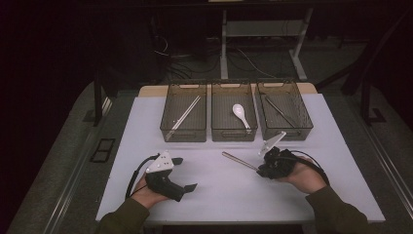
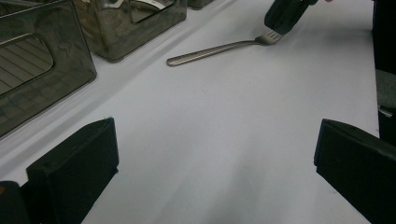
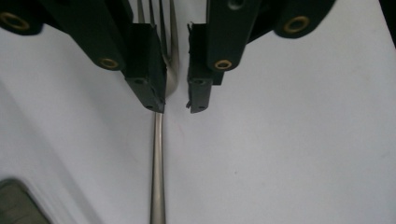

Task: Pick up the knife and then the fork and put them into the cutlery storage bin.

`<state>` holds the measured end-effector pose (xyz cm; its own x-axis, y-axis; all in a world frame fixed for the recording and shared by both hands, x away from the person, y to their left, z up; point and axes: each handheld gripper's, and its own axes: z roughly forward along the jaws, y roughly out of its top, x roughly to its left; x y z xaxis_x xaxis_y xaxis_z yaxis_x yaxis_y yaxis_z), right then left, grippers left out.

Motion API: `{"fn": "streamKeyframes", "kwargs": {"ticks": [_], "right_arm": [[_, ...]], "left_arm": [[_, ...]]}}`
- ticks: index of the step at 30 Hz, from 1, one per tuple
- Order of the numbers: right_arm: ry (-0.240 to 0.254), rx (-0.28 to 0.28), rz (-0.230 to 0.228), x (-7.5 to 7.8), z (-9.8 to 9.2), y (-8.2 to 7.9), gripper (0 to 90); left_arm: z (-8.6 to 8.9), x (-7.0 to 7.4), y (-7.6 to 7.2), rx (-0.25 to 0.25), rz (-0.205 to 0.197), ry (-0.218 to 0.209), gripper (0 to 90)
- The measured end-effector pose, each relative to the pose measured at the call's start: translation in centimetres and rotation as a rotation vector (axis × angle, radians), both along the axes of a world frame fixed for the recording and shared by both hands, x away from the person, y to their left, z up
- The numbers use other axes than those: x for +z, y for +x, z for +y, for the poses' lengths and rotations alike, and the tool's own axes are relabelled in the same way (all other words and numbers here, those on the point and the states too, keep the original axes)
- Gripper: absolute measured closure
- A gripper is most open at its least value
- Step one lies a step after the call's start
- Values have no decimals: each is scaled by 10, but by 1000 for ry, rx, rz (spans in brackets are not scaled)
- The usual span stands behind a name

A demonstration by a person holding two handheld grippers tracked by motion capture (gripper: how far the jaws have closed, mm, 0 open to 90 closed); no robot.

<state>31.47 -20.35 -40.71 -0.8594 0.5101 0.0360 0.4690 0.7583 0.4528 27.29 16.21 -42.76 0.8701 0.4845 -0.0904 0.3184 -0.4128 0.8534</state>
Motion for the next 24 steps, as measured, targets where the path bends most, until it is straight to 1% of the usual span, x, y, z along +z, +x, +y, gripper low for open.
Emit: {"fn": "streamKeyframes", "kwargs": {"ticks": [3,4,5,9,11,13,16,20,23,24], "right_arm": [[-5,-15,26,3,5,8,679],[-15,-22,21,3,7,11,672],[-19,-29,28,3,9,14,666],[-37,-23,29,3,19,24,662],[-58,-21,19,2,24,28,661],[-75,-19,17,0,28,31,670],[-98,-19,29,-3,31,35,686],[-115,-16,55,-7,33,39,720],[-139,-7,66,-11,35,40,735],[-139,-5,74,-12,36,40,744]], "left_arm": [[0,0,0,-1,1,3,0],[0,0,0,-2,0,3,0],[-1,0,0,-1,-1,0,0],[-1,0,0,-1,-1,0,0],[0,0,0,-4,-1,3,0],[0,0,0,-5,-1,4,0],[0,0,0,-5,-1,2,0],[-1,0,0,-6,-2,2,0],[-1,0,0,-6,-3,1,0],[-1,0,0,-6,-2,0,0]]}}
